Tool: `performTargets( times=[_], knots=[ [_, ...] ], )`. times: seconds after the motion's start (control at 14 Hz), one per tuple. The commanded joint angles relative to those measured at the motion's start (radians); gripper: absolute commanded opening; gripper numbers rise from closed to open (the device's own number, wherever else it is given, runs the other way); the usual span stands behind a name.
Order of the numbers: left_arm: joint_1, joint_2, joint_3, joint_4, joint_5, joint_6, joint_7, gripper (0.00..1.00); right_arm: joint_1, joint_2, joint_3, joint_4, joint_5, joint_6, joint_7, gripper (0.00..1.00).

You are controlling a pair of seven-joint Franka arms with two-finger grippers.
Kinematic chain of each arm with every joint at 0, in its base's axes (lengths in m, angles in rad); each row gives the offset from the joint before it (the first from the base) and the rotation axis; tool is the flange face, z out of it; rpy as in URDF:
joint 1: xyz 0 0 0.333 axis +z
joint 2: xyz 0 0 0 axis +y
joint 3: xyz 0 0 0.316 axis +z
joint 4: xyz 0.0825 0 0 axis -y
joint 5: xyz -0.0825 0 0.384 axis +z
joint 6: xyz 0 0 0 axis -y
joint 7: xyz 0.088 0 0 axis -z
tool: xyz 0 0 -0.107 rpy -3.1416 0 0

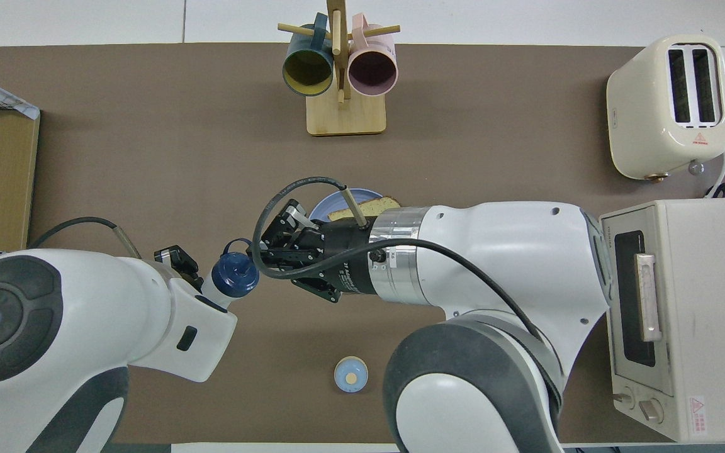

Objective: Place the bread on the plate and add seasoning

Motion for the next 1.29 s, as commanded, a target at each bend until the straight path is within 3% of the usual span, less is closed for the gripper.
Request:
performTargets(
  times=[0.0,0.57,0.64,0.72,1.0,1.07,1.22],
  knots=[
    [-0.018,-0.031,-0.034,-0.069,0.010,-0.099,0.013,0.00,-0.019,-0.024,-0.012,0.010,0.078,0.123,-0.055,0.00],
    [-0.018,-0.033,-0.035,-0.069,0.027,-0.108,0.015,0.00,-0.019,-0.021,-0.010,0.018,0.080,0.183,-0.079,0.00],
    [-0.018,-0.033,-0.035,-0.069,0.027,-0.107,0.013,0.00,-0.019,-0.021,-0.010,0.018,0.078,0.178,-0.078,0.46],
    [-0.018,-0.031,-0.035,-0.069,0.027,-0.105,0.013,0.00,-0.019,-0.023,-0.010,0.012,0.068,0.172,-0.069,0.99],
    [-0.013,-0.028,-0.034,-0.067,0.027,-0.099,0.013,0.00,-0.004,-0.037,-0.014,-0.015,0.054,0.169,-0.070,1.00],
    [-0.012,-0.027,-0.035,-0.066,0.029,-0.097,0.013,0.00,-0.017,-0.037,-0.014,-0.018,-0.059,0.145,-0.089,1.00],
    [-0.009,-0.021,-0.034,-0.055,0.029,-0.090,0.013,0.00,-0.089,-0.029,-0.018,0.016,-0.487,-0.068,-0.151,1.00]
  ],
)
